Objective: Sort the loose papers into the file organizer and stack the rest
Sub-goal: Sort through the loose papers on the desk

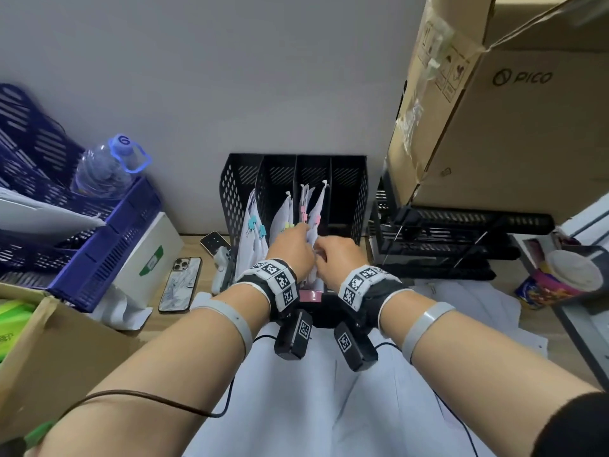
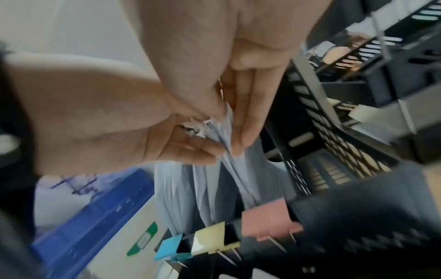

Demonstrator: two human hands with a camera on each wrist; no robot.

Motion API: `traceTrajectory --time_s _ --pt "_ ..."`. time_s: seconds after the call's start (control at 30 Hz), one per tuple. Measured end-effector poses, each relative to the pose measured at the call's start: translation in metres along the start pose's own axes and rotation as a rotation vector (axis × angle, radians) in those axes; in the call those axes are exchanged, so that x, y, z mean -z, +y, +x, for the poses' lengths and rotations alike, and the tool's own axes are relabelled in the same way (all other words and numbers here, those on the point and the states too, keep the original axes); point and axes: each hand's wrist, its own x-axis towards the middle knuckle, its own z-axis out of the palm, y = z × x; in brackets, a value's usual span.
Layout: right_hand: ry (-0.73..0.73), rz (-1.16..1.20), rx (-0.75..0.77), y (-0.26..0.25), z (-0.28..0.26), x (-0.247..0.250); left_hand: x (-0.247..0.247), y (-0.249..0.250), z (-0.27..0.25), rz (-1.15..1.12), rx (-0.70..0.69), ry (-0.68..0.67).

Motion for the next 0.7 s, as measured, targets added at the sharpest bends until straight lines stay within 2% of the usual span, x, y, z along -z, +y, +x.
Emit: traceTrajectory --time_s 0.1,0.2,0.27,0.33,0.4,0.47,0.53,0.63,0.7 --pt "-0.133 0.126 -0.105 0.022 -0.003 -0.012 -0.013 0.003 -0.006 0.006 0.024 0.008" --pt "-0.146 0.332 -0.234 0.054 -0.019 -0.022 -0.027 0.016 -0.016 -0.057 -0.027 0.107" --pt "-0.173 0.388 -0.295 0.084 -0.033 -0.026 -0.044 0.029 -0.019 -0.139 -0.093 0.082" --pt "-0.208 0.347 -0.351 0.124 -0.051 -0.031 -0.071 0.043 -0.02 -0.218 -0.117 -0.046" --pt "-0.22 0.266 -0.44 0.168 -0.071 -0.032 -0.105 0.055 -0.023 -0.285 -0.073 -0.23" --pt "-0.226 0.199 -0.544 0.215 -0.093 -0.032 -0.142 0.063 -0.031 -0.333 0.059 -0.45" --pt "-0.261 0.135 -0.657 0.258 -0.113 -0.026 -0.181 0.066 -0.038 -0.365 0.19 -0.598" --pt "-0.296 -0.007 -0.827 0.313 -0.138 -0.016 -0.232 0.072 -0.046 -0.407 0.333 -0.634" --pt "-0.282 -0.024 -0.906 0.338 -0.149 -0.011 -0.255 0.077 -0.05 -0.427 0.377 -0.644"
